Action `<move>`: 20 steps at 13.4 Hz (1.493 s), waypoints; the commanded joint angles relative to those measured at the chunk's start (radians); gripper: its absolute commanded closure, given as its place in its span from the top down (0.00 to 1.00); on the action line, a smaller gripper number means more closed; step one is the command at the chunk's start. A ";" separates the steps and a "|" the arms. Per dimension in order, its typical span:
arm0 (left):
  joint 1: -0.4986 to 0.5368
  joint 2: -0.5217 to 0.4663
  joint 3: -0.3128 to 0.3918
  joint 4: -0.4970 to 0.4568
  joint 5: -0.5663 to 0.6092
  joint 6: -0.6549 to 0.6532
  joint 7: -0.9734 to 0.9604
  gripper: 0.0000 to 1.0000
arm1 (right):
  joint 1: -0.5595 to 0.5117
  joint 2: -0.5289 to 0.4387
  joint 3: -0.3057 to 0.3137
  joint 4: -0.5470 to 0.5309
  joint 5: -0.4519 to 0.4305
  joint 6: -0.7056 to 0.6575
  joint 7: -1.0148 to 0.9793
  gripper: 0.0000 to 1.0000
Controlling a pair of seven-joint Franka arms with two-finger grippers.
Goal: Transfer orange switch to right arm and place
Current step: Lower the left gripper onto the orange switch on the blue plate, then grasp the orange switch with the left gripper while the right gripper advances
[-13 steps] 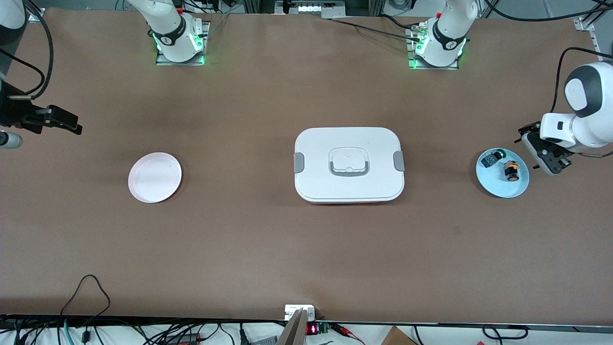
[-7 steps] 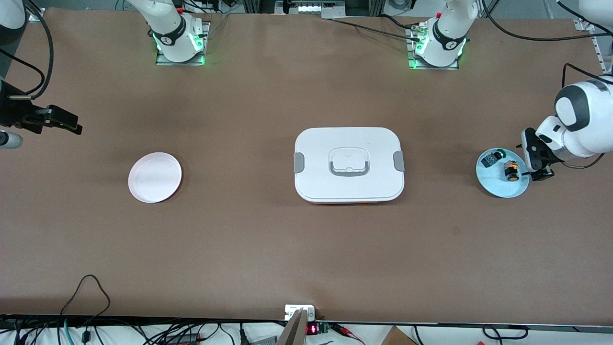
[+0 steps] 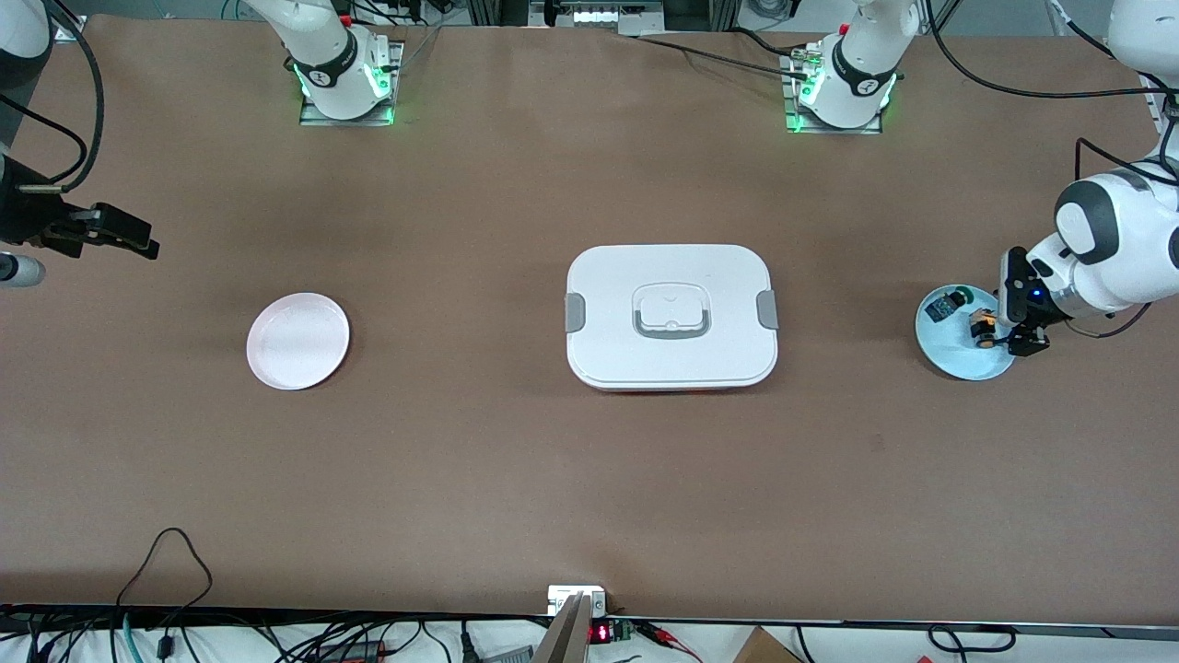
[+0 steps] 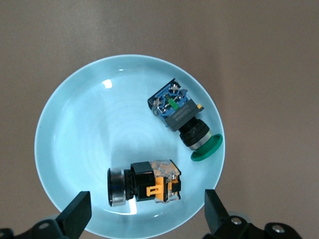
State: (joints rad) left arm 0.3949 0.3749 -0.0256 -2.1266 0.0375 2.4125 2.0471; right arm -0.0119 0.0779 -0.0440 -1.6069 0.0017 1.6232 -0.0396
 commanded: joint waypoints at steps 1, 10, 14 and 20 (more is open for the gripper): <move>0.074 0.021 -0.042 0.002 -0.030 0.049 0.074 1.00 | 0.006 0.016 0.003 0.022 0.001 -0.019 0.007 1.00; 0.326 0.090 -0.292 0.000 -0.030 0.125 0.114 1.00 | 0.017 0.014 0.003 0.018 0.018 -0.022 0.006 1.00; 0.367 0.125 -0.309 0.000 -0.030 0.155 0.142 1.00 | 0.024 0.016 0.004 0.013 0.090 -0.022 0.003 1.00; 0.369 0.134 -0.313 -0.001 -0.030 0.165 0.140 1.00 | 0.013 0.075 -0.005 0.013 0.421 -0.010 0.014 1.00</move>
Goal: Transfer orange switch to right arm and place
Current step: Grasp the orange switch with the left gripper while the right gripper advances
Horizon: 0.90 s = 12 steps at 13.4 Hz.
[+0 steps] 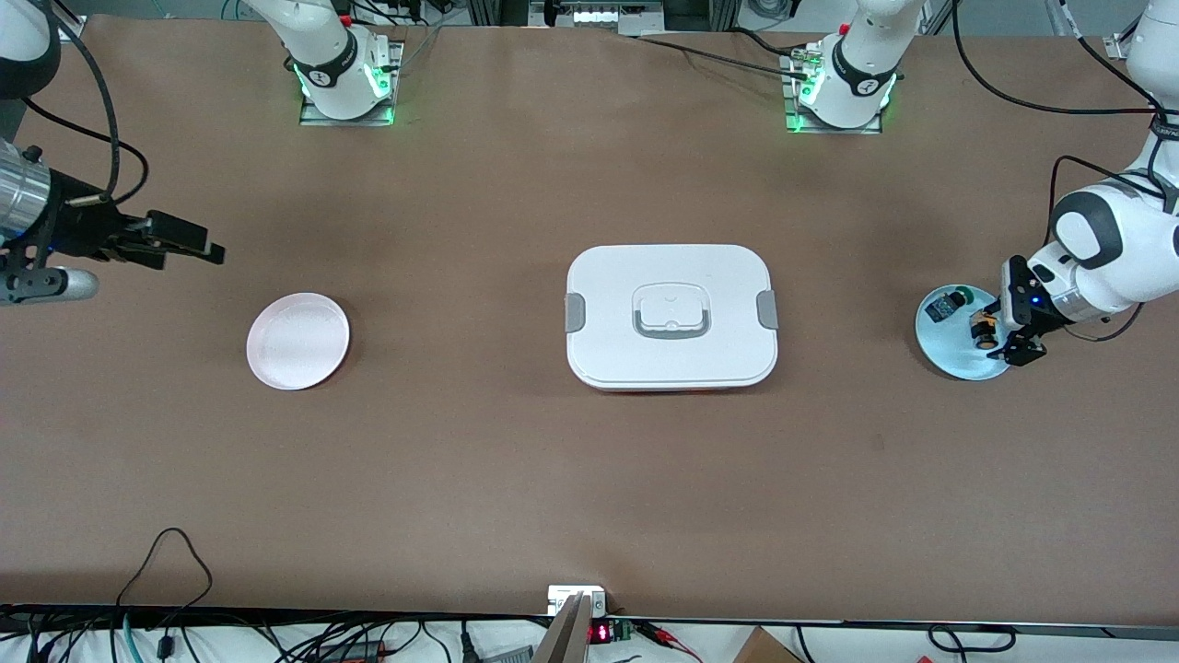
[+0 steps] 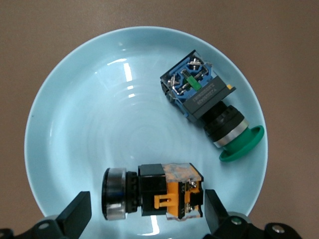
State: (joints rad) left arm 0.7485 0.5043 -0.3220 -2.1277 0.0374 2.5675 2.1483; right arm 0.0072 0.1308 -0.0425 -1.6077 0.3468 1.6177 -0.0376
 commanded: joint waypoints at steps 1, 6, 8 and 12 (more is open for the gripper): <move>0.015 0.005 -0.017 0.000 -0.030 0.010 0.038 1.00 | -0.003 0.045 -0.005 0.014 0.096 0.001 0.011 1.00; 0.048 0.007 -0.063 -0.008 -0.034 0.008 0.036 1.00 | 0.011 0.076 -0.005 -0.029 0.470 0.008 0.001 1.00; 0.051 0.007 -0.063 -0.008 -0.034 0.008 0.036 1.00 | 0.026 0.082 -0.003 -0.067 0.671 0.010 -0.054 1.00; 0.051 0.016 -0.063 -0.006 -0.034 0.008 0.039 1.00 | 0.071 0.141 0.000 -0.077 0.932 0.010 -0.128 1.00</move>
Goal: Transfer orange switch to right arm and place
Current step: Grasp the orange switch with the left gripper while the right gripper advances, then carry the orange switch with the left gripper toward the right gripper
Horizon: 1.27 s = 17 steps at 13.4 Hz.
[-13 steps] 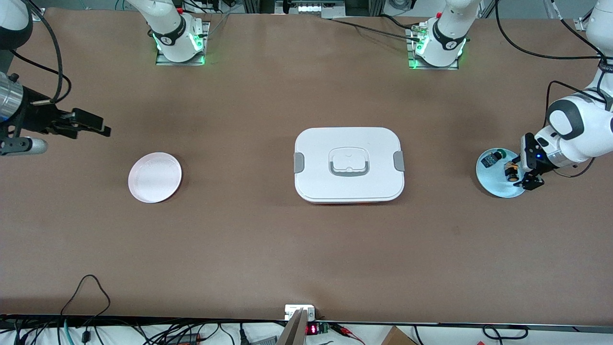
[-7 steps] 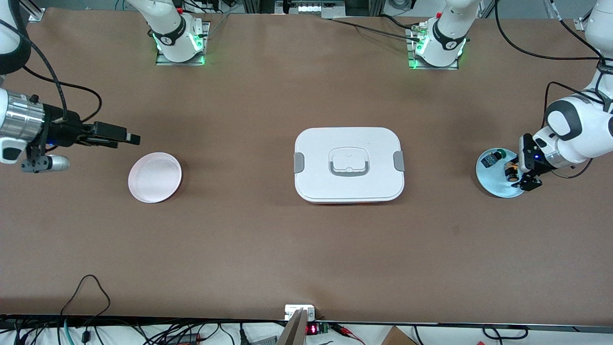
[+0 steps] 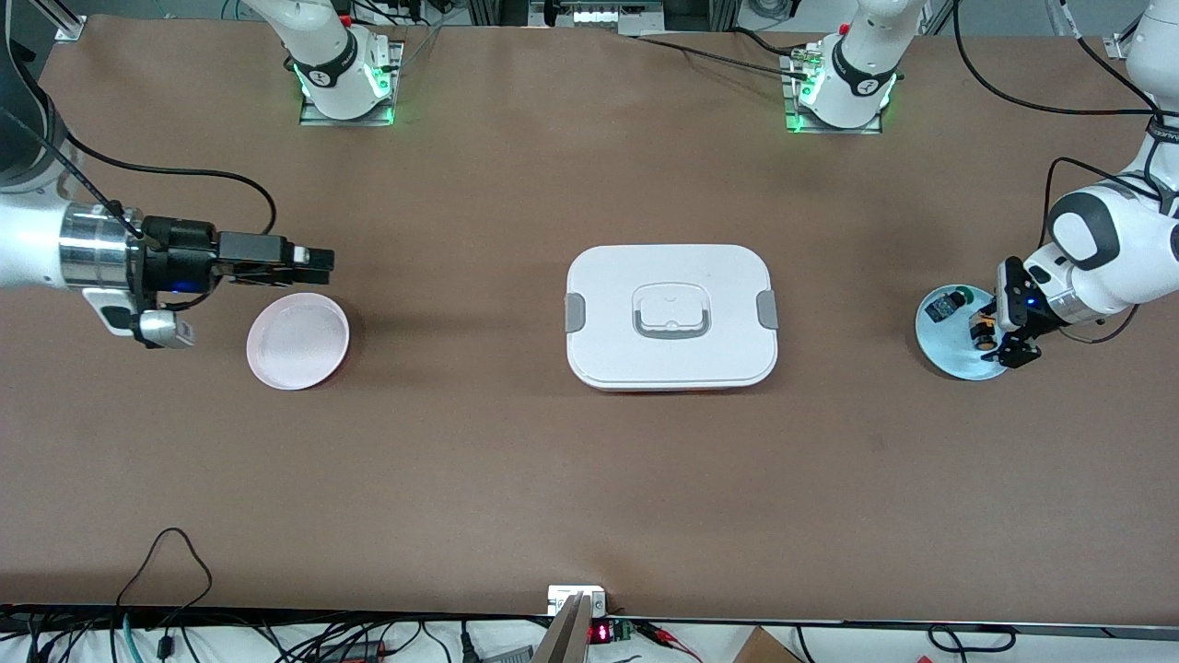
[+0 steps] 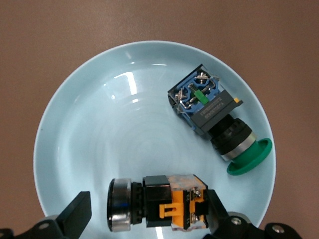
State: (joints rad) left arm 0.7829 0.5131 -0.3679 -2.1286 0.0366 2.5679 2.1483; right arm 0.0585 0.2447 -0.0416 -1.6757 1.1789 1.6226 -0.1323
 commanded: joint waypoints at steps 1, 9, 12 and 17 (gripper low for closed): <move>0.016 0.007 -0.017 -0.005 -0.034 0.008 0.041 0.94 | 0.026 0.048 -0.001 -0.009 0.160 0.002 -0.039 1.00; 0.015 0.002 -0.025 0.015 -0.037 -0.044 0.053 0.00 | 0.197 0.128 0.000 -0.006 0.488 0.143 -0.328 1.00; 0.016 -0.005 -0.130 0.090 -0.090 -0.180 0.041 0.00 | 0.248 0.130 0.002 -0.004 0.551 0.224 -0.340 1.00; -0.008 0.002 -0.241 0.252 -0.395 -0.532 -0.066 0.00 | 0.351 0.139 0.002 0.008 0.625 0.273 -0.342 1.00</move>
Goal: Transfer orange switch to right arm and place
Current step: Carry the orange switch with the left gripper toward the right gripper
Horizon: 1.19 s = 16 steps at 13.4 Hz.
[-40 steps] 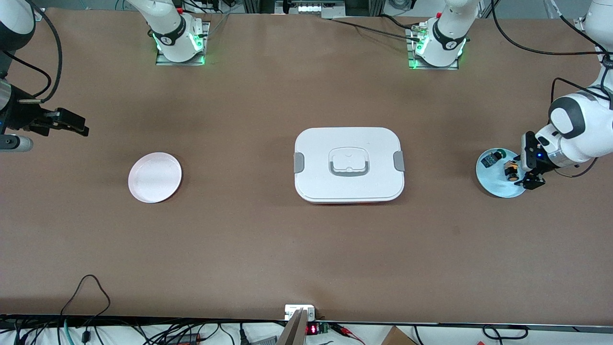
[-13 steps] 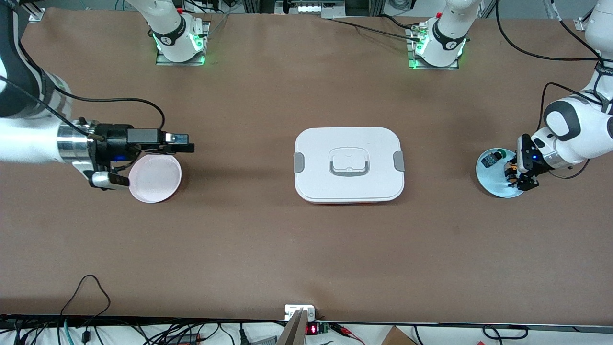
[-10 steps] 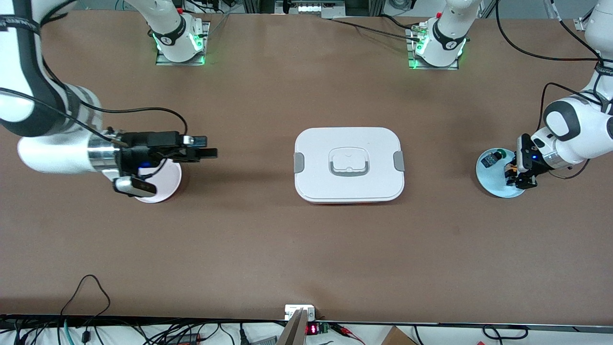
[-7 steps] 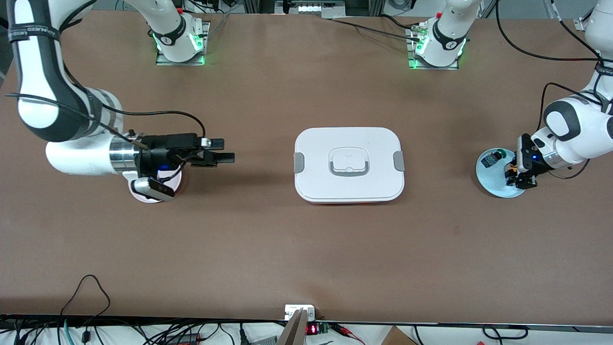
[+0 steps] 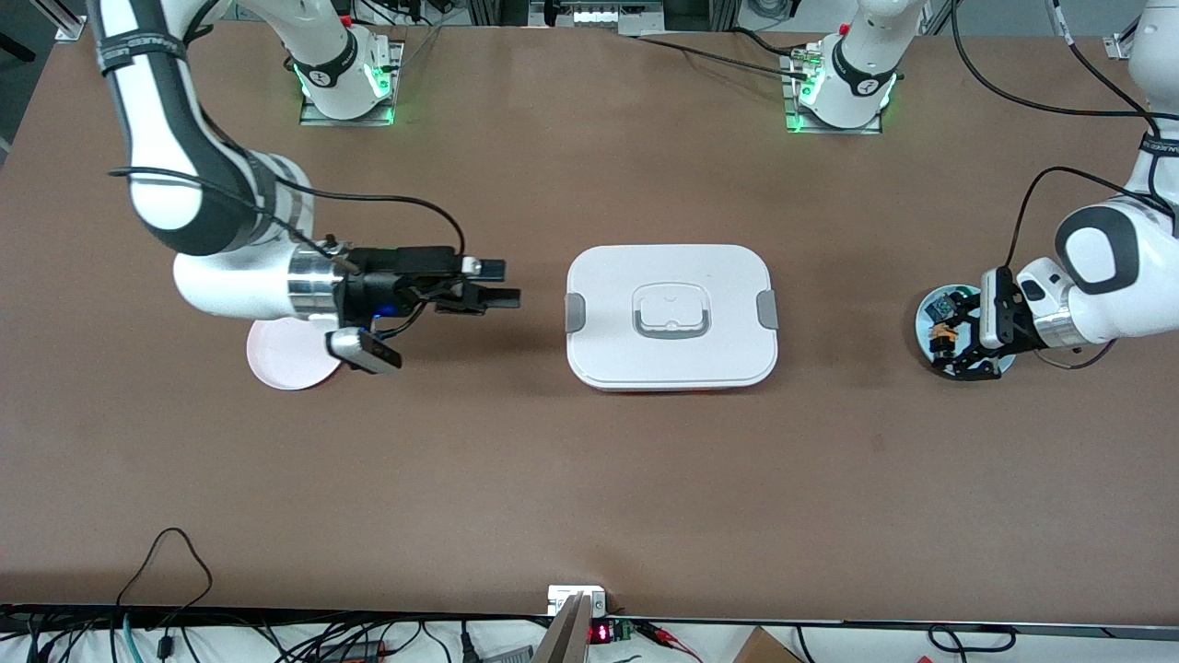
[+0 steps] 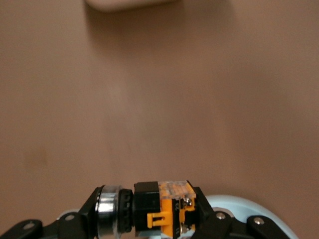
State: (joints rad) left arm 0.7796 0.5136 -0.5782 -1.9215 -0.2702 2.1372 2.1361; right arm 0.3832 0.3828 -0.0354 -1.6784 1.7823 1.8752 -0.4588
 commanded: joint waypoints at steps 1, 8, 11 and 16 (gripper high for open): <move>-0.006 0.002 -0.060 0.058 -0.136 -0.149 -0.115 0.00 | 0.039 0.002 -0.004 0.009 0.023 0.022 -0.015 1.00; -0.048 -0.006 -0.319 0.133 -0.564 -0.187 -0.547 0.00 | 0.080 0.019 -0.004 0.025 0.028 0.076 -0.015 1.00; -0.002 -0.007 -0.399 0.162 -0.612 -0.197 -0.568 0.00 | 0.077 0.019 -0.004 0.025 0.045 0.075 -0.014 1.00; -0.051 -0.006 -0.430 0.162 -0.869 -0.130 -0.558 0.00 | 0.076 0.019 -0.004 0.025 0.060 0.067 -0.014 1.00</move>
State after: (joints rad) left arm 0.7551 0.5103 -0.9967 -1.7611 -1.0686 1.9689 1.5754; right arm 0.4544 0.3908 -0.0375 -1.6727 1.8205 1.9420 -0.4589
